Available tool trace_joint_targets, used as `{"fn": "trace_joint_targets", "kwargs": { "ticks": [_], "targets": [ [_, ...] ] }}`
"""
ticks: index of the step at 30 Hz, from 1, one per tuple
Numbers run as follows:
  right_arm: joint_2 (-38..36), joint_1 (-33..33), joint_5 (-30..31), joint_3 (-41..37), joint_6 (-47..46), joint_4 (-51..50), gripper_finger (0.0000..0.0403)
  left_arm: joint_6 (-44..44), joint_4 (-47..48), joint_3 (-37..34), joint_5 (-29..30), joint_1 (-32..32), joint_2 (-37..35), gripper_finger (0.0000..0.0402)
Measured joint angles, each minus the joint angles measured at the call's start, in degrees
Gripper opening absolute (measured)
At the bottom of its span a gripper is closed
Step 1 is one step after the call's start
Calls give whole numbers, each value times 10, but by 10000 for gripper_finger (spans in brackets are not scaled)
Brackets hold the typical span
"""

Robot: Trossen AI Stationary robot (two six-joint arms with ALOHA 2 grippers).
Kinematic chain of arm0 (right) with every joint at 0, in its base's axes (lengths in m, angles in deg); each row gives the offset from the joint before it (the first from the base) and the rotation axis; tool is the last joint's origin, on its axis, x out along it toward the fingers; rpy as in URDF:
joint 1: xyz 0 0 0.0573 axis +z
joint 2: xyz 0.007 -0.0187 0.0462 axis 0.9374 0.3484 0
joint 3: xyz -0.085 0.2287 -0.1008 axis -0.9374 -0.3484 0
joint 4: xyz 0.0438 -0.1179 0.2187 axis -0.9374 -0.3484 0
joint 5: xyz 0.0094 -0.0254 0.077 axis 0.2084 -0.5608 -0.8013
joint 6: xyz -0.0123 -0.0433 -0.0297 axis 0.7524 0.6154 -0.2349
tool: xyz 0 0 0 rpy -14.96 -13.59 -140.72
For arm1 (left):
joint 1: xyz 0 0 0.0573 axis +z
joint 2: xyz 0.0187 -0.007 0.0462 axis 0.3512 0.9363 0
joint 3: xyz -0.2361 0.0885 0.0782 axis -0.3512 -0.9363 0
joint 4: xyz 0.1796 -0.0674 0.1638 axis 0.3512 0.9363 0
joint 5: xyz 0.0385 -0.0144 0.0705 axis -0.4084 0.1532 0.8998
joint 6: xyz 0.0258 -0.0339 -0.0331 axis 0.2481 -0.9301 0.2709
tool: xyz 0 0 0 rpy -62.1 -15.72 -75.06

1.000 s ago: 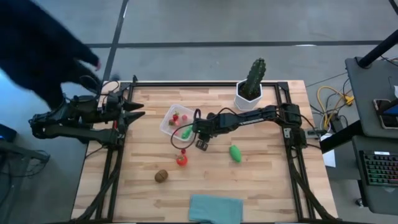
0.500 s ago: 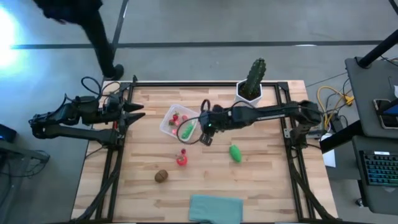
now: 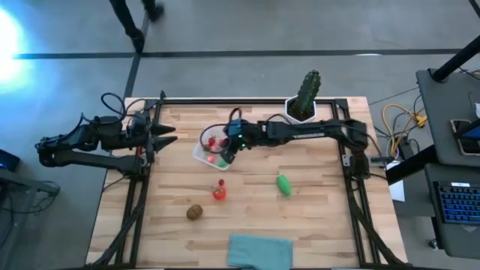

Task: Pick and placing Produce into tupperware
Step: Put the right red cherry into the transparent bin, then put the green corn into the transparent bin

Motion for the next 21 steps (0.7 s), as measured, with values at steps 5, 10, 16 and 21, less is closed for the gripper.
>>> {"fn": "trace_joint_targets", "kwargs": {
  "ticks": [5, 10, 16, 21],
  "targets": [
    [75, -3, -35, 87, 30, -49, 132, -8, 0, 0, 0, 0, 3, 173],
    [120, -3, -39, 164, 46, -138, 175, -22, 3, 0, 0, 0, 2, 173],
    [123, 4, -35, 200, 97, -242, 228, -22, 3, 0, 0, 0, 2, 173],
    [88, 21, 5, 193, 119, -362, 241, -22, 3, -1, 0, 0, 2, 173]
  ]
}}
